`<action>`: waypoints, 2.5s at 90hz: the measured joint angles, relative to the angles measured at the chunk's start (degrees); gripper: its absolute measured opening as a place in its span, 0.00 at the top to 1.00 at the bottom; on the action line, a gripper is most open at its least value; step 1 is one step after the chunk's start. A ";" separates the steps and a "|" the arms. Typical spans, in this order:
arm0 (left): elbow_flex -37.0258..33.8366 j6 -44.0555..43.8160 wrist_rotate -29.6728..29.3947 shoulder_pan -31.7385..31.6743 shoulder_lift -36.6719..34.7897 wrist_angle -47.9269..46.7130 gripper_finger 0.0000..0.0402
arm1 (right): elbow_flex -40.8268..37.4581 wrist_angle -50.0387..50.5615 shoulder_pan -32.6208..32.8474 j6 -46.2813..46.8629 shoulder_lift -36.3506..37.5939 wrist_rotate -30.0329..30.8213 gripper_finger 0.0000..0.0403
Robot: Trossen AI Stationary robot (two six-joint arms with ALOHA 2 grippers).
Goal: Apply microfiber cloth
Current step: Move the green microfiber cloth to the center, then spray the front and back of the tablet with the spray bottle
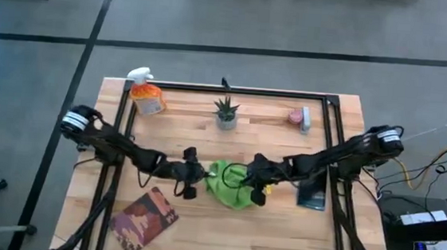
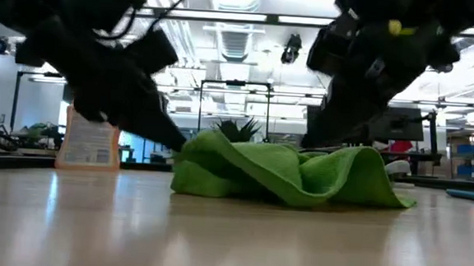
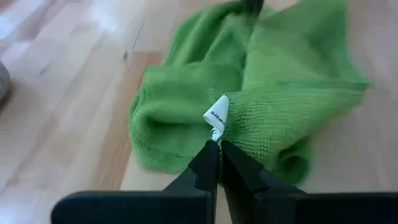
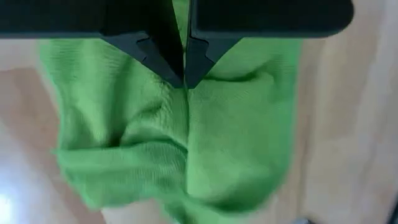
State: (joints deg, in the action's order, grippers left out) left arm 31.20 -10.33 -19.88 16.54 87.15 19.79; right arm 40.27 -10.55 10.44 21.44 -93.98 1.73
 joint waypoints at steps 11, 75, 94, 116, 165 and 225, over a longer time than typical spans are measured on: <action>-0.02 0.00 -0.02 1.56 -6.85 -11.86 1.00 | 2.46 10.06 -1.40 3.82 -2.46 4.17 1.00; -2.90 -14.64 0.91 14.41 -18.12 -23.30 0.99 | 11.38 46.11 -2.19 10.60 14.30 14.01 1.00; -4.32 -18.93 -2.18 14.38 -15.77 -24.26 0.87 | 9.44 55.72 -2.20 18.12 17.40 9.79 1.00; -3.64 -17.53 -1.76 14.38 -17.30 -25.47 0.63 | 7.98 68.55 -2.07 30.68 16.64 6.81 1.00; -6.57 2.84 -14.22 12.53 -1.26 19.46 0.54 | 0.69 74.31 0.25 47.36 15.76 -2.91 1.00; -2.58 -4.02 -15.54 7.56 9.88 6.58 0.72 | -0.48 63.69 1.61 45.41 11.83 -4.19 1.00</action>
State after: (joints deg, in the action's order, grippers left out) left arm 28.62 -14.35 -35.42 24.10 97.03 26.37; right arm 39.79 53.14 12.05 66.85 -82.15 -2.46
